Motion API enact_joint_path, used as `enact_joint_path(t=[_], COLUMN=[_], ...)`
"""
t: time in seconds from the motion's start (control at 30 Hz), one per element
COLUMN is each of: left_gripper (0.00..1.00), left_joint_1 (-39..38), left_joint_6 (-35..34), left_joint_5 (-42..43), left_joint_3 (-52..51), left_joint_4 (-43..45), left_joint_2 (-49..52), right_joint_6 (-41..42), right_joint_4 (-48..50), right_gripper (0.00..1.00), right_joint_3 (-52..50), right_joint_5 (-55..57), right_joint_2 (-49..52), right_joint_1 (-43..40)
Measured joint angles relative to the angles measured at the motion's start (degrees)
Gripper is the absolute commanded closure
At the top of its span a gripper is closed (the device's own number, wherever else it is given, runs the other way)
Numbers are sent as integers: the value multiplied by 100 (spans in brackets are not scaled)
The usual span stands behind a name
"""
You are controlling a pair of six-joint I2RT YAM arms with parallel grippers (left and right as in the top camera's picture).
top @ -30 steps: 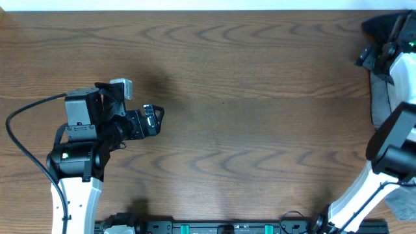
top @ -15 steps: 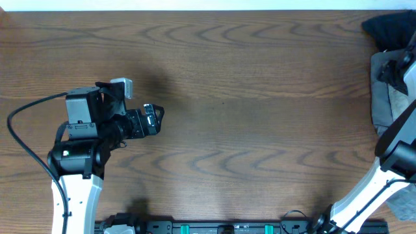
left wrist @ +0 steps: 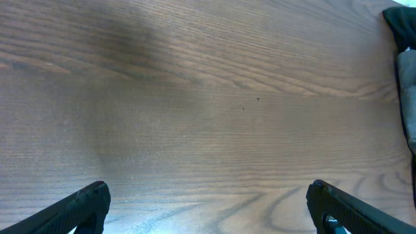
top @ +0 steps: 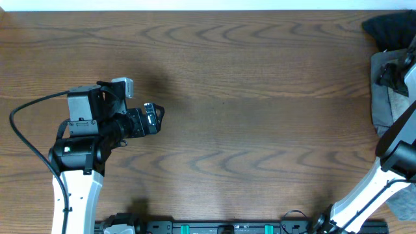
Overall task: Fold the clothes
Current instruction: 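Grasp the khaki pants from the pile with the right gripper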
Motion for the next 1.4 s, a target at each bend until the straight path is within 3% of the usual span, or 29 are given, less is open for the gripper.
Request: enact_joint_path(t=[0.13,0.23,0.33,0.53,0.8,1.07,1.4], left_gripper=[2,2,2,2,2,2,2], left_joint_1=[0,0,0,0,0,0,0], left_joint_6=[0,0,0,0,0,0,0], left_joint_5=[2,0,0,0,0,0,0], left_joint_3=[0,0,0,0,0,0,0], left_joint_4=[-9,-28,-44,-57,-70,-70,-70], left_joint_2=[0,0,0,0,2,4,4], right_joint_6=[-133,-96,-11,170,236,251,221], right_joint_4=[-26,-44,-26,94,229,212,339], right_gripper=[49,71,80,85,99,99,99], right_joint_3=[-13,-22,-22,-48,-57,-105,-120], right_joint_5=[227,350,470,684,822,105,-785], right_joint_2=[116,142,125,-129,-756,-1008,-3145], right_joint_1=[0,20,33,28,-162,-184,986])
